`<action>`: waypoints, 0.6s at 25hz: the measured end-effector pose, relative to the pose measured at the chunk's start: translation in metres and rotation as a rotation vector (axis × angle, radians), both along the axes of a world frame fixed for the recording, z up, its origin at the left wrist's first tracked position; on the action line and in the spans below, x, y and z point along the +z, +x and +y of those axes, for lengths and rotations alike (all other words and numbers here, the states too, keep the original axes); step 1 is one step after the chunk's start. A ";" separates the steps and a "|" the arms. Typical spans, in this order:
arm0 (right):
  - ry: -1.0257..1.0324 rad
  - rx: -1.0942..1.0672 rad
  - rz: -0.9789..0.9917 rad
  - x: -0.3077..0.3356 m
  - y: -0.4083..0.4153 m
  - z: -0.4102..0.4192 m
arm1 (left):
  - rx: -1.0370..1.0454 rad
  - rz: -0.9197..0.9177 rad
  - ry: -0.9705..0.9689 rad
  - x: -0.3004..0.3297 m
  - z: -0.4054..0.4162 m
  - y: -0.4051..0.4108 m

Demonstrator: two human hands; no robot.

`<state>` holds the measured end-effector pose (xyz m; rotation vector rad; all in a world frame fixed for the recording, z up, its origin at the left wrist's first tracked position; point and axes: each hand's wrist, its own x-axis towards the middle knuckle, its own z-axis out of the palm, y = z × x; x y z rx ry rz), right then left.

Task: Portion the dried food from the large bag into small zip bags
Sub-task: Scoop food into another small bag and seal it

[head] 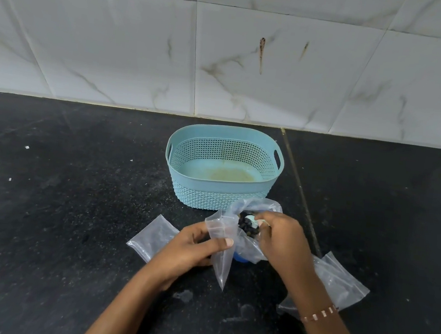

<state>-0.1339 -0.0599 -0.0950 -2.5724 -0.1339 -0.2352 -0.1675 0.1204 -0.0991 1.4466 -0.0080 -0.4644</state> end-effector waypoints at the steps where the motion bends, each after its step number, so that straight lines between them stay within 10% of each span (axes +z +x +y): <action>1: -0.103 0.031 -0.026 0.001 -0.003 0.005 | -0.001 -0.005 0.003 -0.001 0.000 0.000; 15: 0.270 -0.140 0.186 0.001 0.001 0.010 | 0.037 -0.041 -0.113 -0.009 0.000 -0.001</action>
